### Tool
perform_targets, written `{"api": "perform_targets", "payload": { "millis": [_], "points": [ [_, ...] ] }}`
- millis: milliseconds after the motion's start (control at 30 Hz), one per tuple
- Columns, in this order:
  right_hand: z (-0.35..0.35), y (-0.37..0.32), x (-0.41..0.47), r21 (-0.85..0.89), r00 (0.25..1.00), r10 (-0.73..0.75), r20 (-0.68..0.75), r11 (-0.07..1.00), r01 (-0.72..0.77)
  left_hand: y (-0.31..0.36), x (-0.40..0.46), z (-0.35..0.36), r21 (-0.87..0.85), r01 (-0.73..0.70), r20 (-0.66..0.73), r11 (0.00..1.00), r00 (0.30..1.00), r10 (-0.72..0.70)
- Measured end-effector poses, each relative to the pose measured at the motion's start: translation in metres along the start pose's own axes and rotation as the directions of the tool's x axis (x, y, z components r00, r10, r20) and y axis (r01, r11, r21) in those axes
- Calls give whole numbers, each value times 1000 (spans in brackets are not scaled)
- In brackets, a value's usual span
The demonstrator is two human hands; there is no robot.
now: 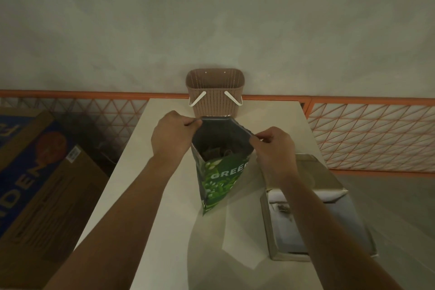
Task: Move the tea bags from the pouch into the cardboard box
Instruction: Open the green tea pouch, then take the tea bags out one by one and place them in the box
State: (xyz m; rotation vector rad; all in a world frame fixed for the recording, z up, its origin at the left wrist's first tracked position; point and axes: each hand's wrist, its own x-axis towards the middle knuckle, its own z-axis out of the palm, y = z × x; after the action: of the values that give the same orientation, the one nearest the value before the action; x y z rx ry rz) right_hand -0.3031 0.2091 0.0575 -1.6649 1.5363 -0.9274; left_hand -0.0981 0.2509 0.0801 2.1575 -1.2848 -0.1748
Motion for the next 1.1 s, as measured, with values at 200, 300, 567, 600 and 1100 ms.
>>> {"api": "perform_targets", "payload": {
  "millis": [200,300,567,600,1100],
  "points": [
    [-4,11,-7,23,999,3,41,1000,-4,1,-2,0,-72,-103,7,992,995,103],
    [4,5,-2,152,992,-74,98,987,58,6,-6,4,-91,-147,32,985,988,150],
    [23,-4,10,-46,978,-211,-5,977,210,6,-17,7,-43,-146,98,988,984,149],
    [24,-3,10,-46,978,-206,-21,978,205,4,-19,7,-8,-158,126,987,979,157],
    [30,6,-3,119,974,-221,-55,967,226,-17,-43,1,-292,603,542,742,744,-391]
  ]
}}
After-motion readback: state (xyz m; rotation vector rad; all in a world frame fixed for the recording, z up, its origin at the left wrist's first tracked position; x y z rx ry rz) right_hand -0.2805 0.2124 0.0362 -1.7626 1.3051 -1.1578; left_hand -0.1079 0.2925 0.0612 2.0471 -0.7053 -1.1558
